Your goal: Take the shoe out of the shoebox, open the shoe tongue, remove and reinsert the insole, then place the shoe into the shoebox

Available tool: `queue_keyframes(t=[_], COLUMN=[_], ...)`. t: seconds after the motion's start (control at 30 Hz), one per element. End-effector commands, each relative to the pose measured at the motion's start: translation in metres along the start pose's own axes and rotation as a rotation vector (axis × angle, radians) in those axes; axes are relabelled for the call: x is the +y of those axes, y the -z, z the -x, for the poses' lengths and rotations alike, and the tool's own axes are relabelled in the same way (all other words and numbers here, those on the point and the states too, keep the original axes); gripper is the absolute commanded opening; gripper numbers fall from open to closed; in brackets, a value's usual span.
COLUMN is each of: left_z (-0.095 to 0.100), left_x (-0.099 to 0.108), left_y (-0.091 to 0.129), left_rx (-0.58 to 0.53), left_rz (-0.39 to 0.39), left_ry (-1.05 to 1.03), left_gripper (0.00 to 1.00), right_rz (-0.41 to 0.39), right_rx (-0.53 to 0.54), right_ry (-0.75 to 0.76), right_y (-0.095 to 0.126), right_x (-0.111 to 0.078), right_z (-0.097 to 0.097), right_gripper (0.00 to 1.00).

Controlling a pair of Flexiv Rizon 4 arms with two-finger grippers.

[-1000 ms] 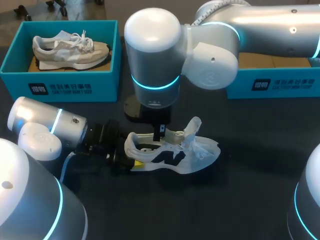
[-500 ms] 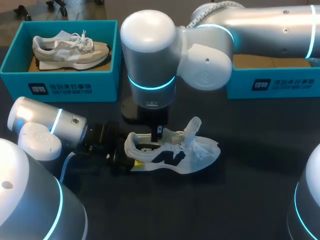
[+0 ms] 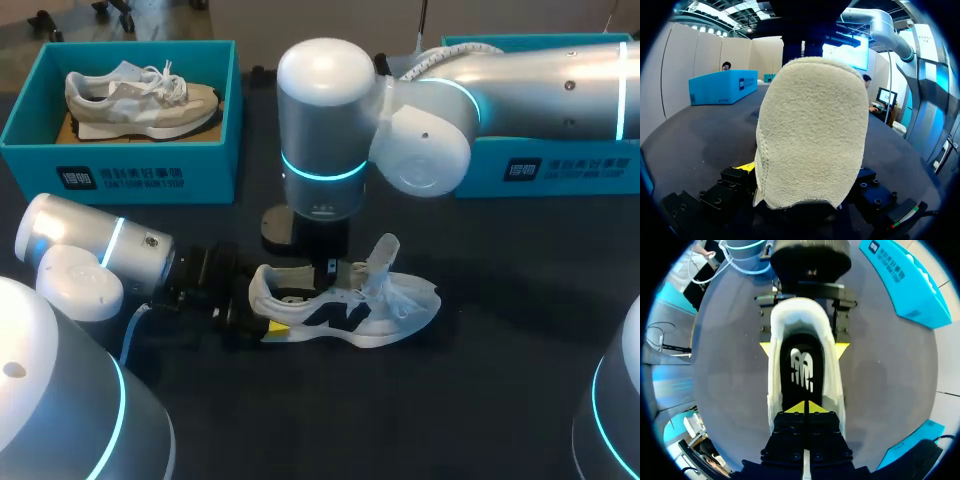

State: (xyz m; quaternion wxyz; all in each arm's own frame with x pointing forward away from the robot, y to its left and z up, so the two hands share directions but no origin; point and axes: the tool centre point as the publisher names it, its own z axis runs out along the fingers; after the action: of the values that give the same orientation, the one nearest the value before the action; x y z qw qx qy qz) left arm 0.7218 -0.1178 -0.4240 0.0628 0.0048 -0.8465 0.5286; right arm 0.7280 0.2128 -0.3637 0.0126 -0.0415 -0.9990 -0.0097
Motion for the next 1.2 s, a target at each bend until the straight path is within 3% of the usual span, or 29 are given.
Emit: queue_keyframes(t=[0.03,0.2,0.6,0.73,0.83,1.0,1.2], left_z=[0.000,0.000,0.000,0.000,0.000,0.000,0.000], left_x=[0.001,0.001,0.001,0.001,0.001,0.001,0.001], left_y=[-0.001,-0.001,-0.001,-0.001,-0.001,-0.001,-0.001], left_rx=[0.002,0.002,0.002,0.002,0.002,0.002,0.002], left_rz=[0.004,0.004,0.004,0.004,0.004,0.004,0.004], left_ry=[0.001,0.001,0.001,0.001,0.001,0.001,0.001], left_gripper=[0.00,0.00,0.00,0.00,0.00,0.00,0.00], right_rz=[-0.001,-0.004,0.062,0.058,0.058,0.062,0.063], right_rx=[0.008,0.013,-0.125,-0.116,-0.120,-0.125,-0.097], right_ry=[-0.005,-0.014,-0.131,-0.115,-0.110,-0.095,-0.056], right_y=[0.001,0.004,-0.021,-0.024,-0.024,-0.025,-0.031], right_x=[-0.004,-0.006,-0.007,-0.003,-0.002,0.000,0.006], right_z=[-0.008,-0.015,-0.003,-0.001,0.002,0.010,0.016], right_gripper=[0.00,0.00,0.00,0.00,0.20,0.33,0.33])
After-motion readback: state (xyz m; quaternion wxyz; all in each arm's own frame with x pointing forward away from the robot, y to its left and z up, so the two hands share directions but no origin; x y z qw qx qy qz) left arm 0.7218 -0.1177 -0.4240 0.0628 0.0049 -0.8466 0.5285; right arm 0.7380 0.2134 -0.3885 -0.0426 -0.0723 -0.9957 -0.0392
